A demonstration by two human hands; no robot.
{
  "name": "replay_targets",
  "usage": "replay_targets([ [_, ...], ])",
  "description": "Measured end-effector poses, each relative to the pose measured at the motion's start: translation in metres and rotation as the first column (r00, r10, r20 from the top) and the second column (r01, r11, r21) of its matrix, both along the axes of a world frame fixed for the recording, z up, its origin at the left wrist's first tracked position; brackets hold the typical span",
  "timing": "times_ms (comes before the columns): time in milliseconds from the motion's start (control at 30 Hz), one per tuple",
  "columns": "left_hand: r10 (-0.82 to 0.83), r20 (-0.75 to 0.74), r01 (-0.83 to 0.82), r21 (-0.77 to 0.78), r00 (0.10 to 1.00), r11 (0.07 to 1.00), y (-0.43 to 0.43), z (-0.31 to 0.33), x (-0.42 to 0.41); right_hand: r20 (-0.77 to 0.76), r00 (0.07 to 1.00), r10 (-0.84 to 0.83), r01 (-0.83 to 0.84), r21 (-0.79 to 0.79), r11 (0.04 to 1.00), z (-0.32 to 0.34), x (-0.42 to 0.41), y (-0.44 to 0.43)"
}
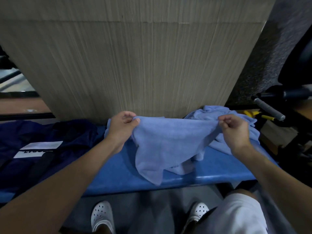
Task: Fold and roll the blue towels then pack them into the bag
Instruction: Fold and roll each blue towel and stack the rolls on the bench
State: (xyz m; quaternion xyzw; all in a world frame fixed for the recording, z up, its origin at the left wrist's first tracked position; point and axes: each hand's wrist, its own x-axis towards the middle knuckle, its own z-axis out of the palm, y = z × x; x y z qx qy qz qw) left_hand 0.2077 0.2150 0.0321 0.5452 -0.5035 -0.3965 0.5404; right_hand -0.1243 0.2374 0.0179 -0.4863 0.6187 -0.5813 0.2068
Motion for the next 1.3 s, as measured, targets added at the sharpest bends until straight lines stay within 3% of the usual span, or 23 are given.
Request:
replay_targets([
  [367,0.054,-0.035,-0.058,-0.128,0.998,0.99,0.002,0.064,0.018,0.115,0.991,0.073,-0.069,-0.037,0.997,0.059,0.002,0.012],
  [567,0.074,0.014,-0.069,-0.206,0.997,0.976,0.01,0.088,0.026,-0.15,0.985,0.091,-0.097,-0.035,0.995,0.077,0.003,0.012],
  [733,0.044,0.059,-0.039,-0.096,0.997,0.995,0.016,0.088,0.031,-0.239,0.959,0.149,-0.155,-0.003,0.988,0.086,0.01,0.017],
  [800,-0.047,0.031,0.046,0.027,0.998,0.999,0.017,0.085,0.034,-0.217,0.965,0.15,-0.154,0.0,0.988,0.088,0.016,0.019],
  [900,-0.155,0.015,0.153,0.084,0.988,0.985,0.016,0.081,0.04,-0.137,0.978,0.156,-0.16,-0.017,0.987,0.091,0.02,0.02],
  [1133,-0.097,0.246,0.102,-0.007,0.964,0.995,0.011,0.082,0.046,-0.018,0.993,0.113,-0.113,0.039,0.993,0.101,0.02,0.019],
  [1300,-0.072,0.27,0.094,-0.072,0.96,0.993,0.011,0.086,0.042,0.019,0.989,0.145,-0.146,0.06,0.988,0.106,0.018,0.025],
])
